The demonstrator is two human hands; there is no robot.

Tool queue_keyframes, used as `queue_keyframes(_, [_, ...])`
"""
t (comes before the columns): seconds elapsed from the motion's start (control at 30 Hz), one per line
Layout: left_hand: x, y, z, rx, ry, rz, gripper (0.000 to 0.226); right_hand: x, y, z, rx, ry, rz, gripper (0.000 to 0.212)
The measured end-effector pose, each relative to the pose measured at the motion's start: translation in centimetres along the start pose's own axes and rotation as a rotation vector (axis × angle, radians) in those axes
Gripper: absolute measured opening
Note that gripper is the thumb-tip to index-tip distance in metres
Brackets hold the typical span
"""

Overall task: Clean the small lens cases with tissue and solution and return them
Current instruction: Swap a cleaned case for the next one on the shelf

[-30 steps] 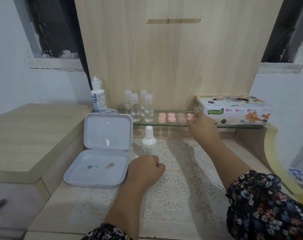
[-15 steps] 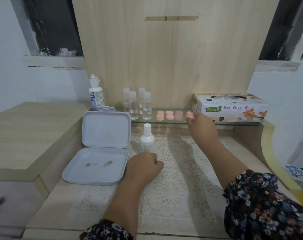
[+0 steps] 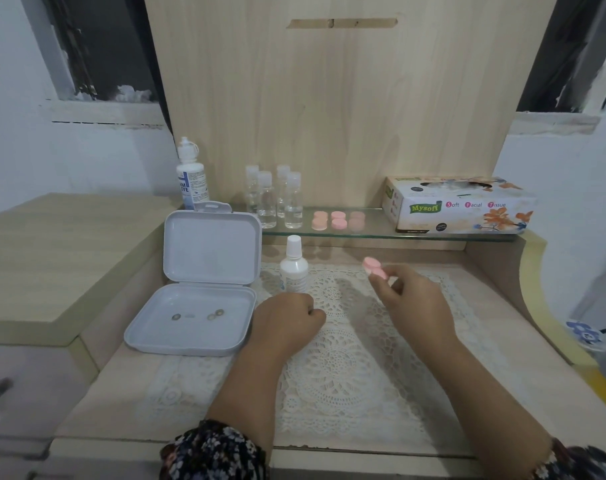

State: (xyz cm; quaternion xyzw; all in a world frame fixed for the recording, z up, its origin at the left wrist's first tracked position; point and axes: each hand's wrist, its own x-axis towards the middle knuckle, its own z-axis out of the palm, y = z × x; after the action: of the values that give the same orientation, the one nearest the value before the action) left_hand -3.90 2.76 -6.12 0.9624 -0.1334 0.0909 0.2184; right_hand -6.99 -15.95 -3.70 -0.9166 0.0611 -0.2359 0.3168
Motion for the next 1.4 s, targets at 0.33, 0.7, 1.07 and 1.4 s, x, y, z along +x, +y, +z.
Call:
queue_keyframes(0.33, [-0.1,0.1,-0.1,0.007,0.004,-0.002,0.03,-2.2,2.5,1.2,0.035,-0.296,-0.127,0.026])
queue_keyframes(0.7, [-0.1,0.0,1.0,-0.308,-0.001,0.202,0.029,-1.8,3.4,2.0,-0.058,-0.315,-0.245,0.035])
queue_keyframes(1.07, [0.0,0.6,1.6,-0.121,-0.087,0.323,0.031,-1.6,3.2,2.1,0.061,-0.291,-0.184,0.026])
queue_keyframes(1.4, [0.0,1.5,1.8,-0.036,-0.051,0.307,0.027,-1.1,3.2,2.4,0.119,-0.304,-0.156,0.021])
